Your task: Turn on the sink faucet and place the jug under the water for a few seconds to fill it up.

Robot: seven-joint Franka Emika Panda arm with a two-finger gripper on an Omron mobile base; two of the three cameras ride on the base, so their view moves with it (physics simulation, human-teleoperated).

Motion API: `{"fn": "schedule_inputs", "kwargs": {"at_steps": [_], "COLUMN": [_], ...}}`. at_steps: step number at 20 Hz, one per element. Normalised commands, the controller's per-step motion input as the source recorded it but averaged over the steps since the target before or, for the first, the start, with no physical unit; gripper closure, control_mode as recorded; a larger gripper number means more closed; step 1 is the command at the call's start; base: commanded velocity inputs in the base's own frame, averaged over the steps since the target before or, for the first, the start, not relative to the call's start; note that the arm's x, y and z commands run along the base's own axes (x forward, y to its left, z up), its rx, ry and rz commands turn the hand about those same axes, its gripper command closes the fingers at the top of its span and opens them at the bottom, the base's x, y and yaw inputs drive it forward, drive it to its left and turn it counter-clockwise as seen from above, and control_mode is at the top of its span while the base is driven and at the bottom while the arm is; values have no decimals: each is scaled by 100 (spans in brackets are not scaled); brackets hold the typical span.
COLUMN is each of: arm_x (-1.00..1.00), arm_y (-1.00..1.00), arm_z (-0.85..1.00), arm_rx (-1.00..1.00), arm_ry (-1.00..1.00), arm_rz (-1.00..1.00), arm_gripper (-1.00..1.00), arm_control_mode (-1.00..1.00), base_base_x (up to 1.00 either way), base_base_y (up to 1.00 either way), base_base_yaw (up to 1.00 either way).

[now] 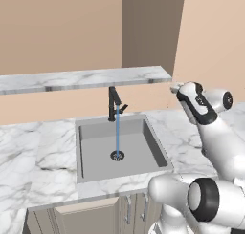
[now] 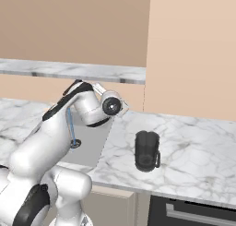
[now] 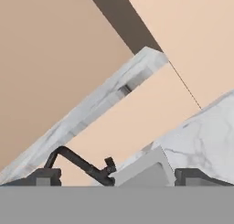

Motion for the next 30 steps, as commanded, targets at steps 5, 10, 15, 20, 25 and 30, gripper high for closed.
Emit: {"fn": "schedule_inputs", "kwargs": {"at_steps": [5, 10, 15, 20, 25, 30], "arm_x": [-100, -98, -88, -66, -45, -13], "arm_y": [-60, -65, -67, -78, -81, -62], "arm_z": [6, 50, 34, -8, -52, -86], "arm_rx": [-30, -33, -29, -29, -28, -29], "arm_ry": [-15, -16, -9, 0, 1, 3], "arm_rz": [0, 0, 0, 0, 1, 11], "arm_gripper": [-100, -100, -100, -100, -100, -100], "arm_control_mode": [-100, -100, -100, -100, -100, -100], "base_base_x": [0, 0, 0, 0, 0, 0], "base_base_y": [0, 0, 0, 0, 0, 0], "base_base_yaw": [0, 0, 0, 0, 0, 0]}}
